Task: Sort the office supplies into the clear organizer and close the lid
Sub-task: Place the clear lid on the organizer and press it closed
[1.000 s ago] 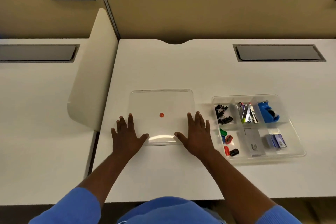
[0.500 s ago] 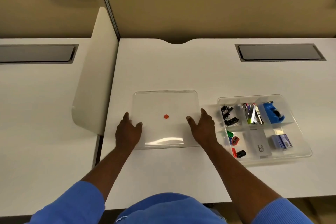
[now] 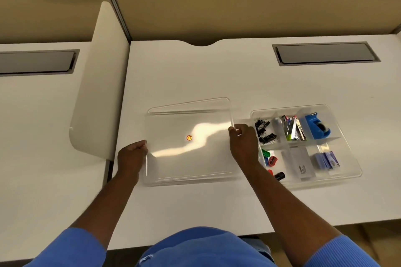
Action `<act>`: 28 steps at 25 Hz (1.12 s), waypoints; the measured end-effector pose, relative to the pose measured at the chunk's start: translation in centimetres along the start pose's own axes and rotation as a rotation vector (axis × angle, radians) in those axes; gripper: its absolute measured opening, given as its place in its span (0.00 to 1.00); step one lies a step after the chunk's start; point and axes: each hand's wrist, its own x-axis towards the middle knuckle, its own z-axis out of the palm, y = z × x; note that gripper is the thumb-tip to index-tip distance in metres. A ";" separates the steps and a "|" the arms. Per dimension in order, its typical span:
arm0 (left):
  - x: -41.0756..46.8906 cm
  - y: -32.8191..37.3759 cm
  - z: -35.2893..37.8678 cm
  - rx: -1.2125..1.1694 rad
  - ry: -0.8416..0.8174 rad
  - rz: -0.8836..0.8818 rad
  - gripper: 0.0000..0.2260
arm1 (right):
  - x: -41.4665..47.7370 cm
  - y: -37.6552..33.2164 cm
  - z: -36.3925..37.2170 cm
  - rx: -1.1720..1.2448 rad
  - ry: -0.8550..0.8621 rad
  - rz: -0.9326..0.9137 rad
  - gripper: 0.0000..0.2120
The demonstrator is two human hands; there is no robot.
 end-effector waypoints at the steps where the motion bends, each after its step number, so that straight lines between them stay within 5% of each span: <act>1: -0.4 0.1 0.5 -0.032 0.019 0.003 0.12 | 0.0 -0.1 -0.5 -0.001 0.027 -0.030 0.13; 7: -4.0 1.4 5.0 -0.122 0.110 0.094 0.03 | 1.4 1.1 -5.5 0.042 0.120 -0.187 0.12; 21: -16.1 0.4 25.2 0.065 0.107 0.263 0.05 | 12.0 14.6 -24.1 0.002 0.074 -0.232 0.11; 28: -19.3 -1.1 29.6 0.257 0.091 0.283 0.09 | 13.8 19.3 -28.6 -0.070 -0.016 -0.204 0.12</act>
